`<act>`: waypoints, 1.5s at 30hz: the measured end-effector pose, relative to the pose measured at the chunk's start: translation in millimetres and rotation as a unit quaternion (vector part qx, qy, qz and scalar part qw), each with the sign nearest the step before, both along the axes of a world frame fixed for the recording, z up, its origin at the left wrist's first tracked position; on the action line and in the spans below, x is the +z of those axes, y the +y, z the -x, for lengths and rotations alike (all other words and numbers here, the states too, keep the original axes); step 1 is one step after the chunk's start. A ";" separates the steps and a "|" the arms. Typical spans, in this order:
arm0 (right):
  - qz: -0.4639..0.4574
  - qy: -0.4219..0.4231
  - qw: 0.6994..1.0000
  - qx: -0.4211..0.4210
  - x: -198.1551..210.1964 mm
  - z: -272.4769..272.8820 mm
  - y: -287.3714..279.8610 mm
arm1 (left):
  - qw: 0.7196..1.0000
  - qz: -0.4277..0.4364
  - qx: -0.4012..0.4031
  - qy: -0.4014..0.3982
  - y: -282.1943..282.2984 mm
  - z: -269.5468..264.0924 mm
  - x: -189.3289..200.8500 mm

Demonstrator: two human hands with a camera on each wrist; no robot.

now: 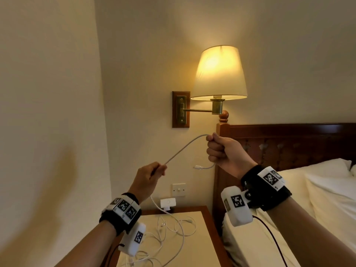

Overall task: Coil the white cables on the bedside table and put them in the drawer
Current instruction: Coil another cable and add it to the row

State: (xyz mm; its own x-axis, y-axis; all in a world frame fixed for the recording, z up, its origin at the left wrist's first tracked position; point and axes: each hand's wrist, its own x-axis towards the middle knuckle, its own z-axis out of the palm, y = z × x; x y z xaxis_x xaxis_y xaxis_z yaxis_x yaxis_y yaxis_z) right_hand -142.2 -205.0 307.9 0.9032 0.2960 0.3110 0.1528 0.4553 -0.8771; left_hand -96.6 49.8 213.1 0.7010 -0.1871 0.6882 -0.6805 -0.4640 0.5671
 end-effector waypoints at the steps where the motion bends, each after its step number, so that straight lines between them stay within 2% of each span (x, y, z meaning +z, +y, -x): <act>1: -0.008 0.001 1.000 -0.008 2.5 -1.8 -2.2 | 0.999 0.022 -0.013 0.024 -0.6 2.7 -9.6; 4: -0.026 0.000 0.999 -0.025 7.8 -4.7 -5.8 | 0.984 0.115 -0.066 0.121 -6.4 10.7 -32.7; 6: -0.030 -0.001 0.999 -0.033 11.4 -3.9 -6.3 | 0.982 0.123 -0.069 0.129 -14.2 18.5 -39.8; 8: -0.003 -0.021 0.999 -0.046 13.5 -1.6 -5.9 | 0.996 0.041 -0.026 0.072 -26.7 29.7 -37.2; 10: 0.056 -0.064 0.995 -0.061 14.2 2.5 -2.6 | 0.995 -0.097 0.008 0.014 -44.6 47.2 -22.3; 12: 0.137 -0.115 0.980 -0.088 13.3 6.6 4.3 | 0.968 -0.234 0.055 -0.070 -60.6 64.7 -0.1; 13: 0.183 -0.139 0.967 -0.109 12.1 7.8 8.0 | 0.953 -0.269 0.078 -0.118 -66.0 70.3 11.2; 15: 0.260 -0.179 0.937 -0.148 10.1 9.9 14.2 | 0.934 -0.284 0.099 -0.195 -72.3 74.0 32.6; 18: 0.318 -0.208 0.910 -0.167 9.1 12.9 14.9 | 0.925 -0.258 0.082 -0.268 -76.2 71.7 54.3; 22: 0.297 -0.219 0.923 -0.105 7.5 16.4 8.9 | 0.916 -0.208 0.087 -0.331 -70.7 64.3 78.0; 25: 0.251 -0.180 0.950 -0.051 3.8 18.4 7.9 | 0.934 -0.154 0.091 -0.309 -67.4 57.4 93.2; 27: 0.201 -0.128 0.971 -0.006 3.2 18.9 7.5 | 0.954 -0.123 0.047 -0.269 -66.7 49.4 95.8; 30: 0.170 -0.093 0.980 0.052 4.2 19.0 4.8 | 0.984 -0.077 -0.071 -0.143 -65.7 44.8 95.4; 32: 0.164 -0.079 0.981 0.070 4.3 19.5 4.6 | 0.992 -0.045 -0.099 -0.071 -66.3 46.5 95.6; 34: 0.135 -0.060 0.986 0.078 3.6 21.2 8.2 | 0.995 0.013 -0.097 -0.032 -69.2 50.4 96.2; 38: 0.009 0.007 0.992 0.127 -2.9 25.3 20.5 | 0.992 0.105 -0.066 -0.017 -74.1 46.1 95.2; 41: -0.038 0.029 0.990 0.135 -10.0 23.6 23.0 | 0.992 0.097 -0.071 -0.025 -72.4 44.2 93.2; 45: -0.059 0.029 0.993 0.096 -9.5 19.5 15.3 | 0.995 0.069 -0.076 -0.014 -56.7 33.5 80.4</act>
State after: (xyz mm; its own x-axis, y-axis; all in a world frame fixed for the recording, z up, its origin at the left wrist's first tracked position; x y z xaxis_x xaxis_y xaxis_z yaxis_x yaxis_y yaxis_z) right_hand -161.6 -189.8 298.3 0.8509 0.4287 0.3036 0.0047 0.5716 -0.8205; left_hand -130.1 -6.9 293.4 0.6526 -0.1913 0.7331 -0.7528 -0.2729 0.5990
